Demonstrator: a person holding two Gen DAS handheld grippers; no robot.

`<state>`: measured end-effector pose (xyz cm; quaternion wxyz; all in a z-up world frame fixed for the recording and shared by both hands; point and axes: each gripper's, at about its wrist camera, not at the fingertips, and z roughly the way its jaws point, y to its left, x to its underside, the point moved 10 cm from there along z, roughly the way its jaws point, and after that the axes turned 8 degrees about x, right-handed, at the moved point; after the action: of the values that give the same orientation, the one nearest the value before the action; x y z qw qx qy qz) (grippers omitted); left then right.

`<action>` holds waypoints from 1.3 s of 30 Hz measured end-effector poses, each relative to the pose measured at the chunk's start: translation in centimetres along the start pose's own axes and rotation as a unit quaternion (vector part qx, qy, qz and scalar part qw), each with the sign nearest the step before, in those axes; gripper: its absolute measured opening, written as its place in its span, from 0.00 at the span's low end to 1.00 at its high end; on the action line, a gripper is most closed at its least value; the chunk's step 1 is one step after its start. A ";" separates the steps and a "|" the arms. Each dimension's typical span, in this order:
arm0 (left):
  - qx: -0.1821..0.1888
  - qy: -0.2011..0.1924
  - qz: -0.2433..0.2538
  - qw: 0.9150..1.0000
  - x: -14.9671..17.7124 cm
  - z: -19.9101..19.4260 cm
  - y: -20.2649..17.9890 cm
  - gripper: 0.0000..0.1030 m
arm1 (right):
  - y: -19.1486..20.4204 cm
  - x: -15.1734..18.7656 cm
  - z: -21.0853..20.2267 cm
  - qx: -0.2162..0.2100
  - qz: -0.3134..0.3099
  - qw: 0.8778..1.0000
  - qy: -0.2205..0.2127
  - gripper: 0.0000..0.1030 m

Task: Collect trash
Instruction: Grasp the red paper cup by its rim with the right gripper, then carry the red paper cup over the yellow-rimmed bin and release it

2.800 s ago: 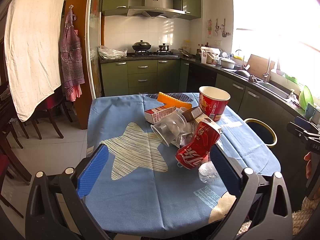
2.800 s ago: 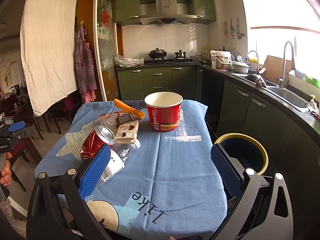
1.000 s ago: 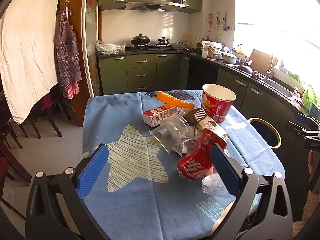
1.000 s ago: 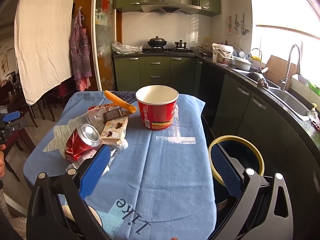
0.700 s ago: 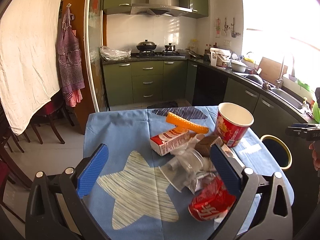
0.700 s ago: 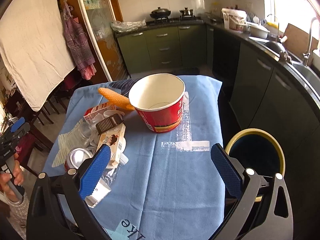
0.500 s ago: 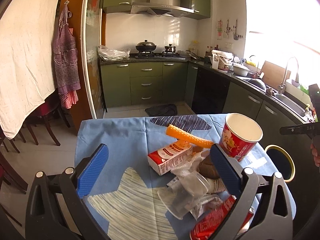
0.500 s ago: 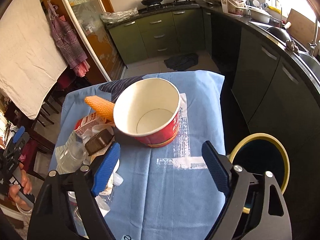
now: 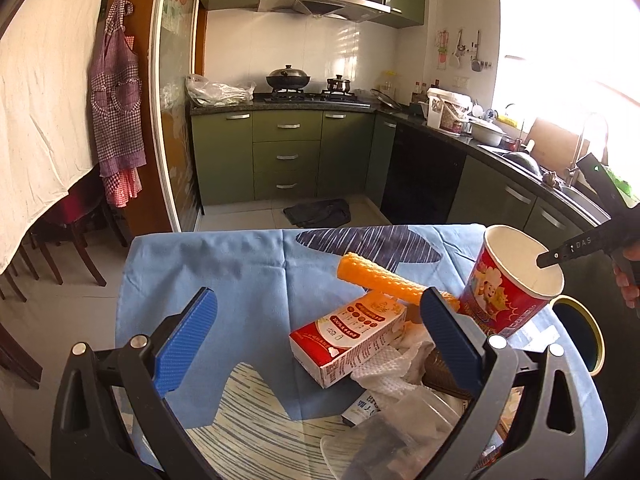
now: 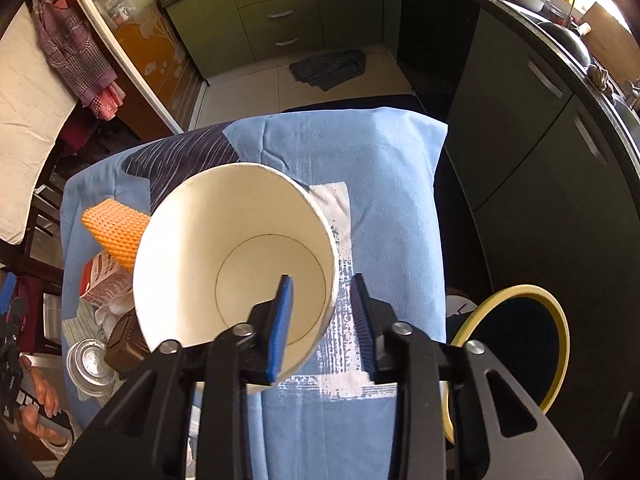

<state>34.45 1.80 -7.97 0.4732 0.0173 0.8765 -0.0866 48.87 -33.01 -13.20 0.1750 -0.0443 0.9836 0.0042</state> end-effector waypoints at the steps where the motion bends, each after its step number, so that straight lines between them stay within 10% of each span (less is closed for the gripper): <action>1: 0.002 0.002 -0.002 1.000 0.2 0.0 0.1 0.94 | 0.0 0.1 0.4 -0.003 0.004 1.000 0.005 0.09; 10: 0.003 0.000 0.000 1.000 0.7 0.1 0.4 0.94 | -3.0 0.3 -4.0 -0.015 0.031 0.999 -0.041 0.05; 17: 0.011 -0.002 0.000 1.000 0.7 -0.1 0.0 0.94 | -16.0 4.2 -7.5 -0.003 0.162 0.984 -0.071 0.05; 26: 0.018 0.004 0.020 1.000 1.2 0.1 -1.4 0.94 | -30.0 12.2 0.8 0.054 0.299 0.953 -0.008 0.06; 39: 0.017 0.018 0.025 0.999 1.9 1.1 -1.3 0.94 | -33.3 16.7 12.9 0.063 0.346 0.933 0.071 0.12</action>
<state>34.19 0.28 -9.92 0.4587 0.0487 0.8828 -0.0892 40.62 -67.27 -30.88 0.0946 0.3096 0.9461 -0.0007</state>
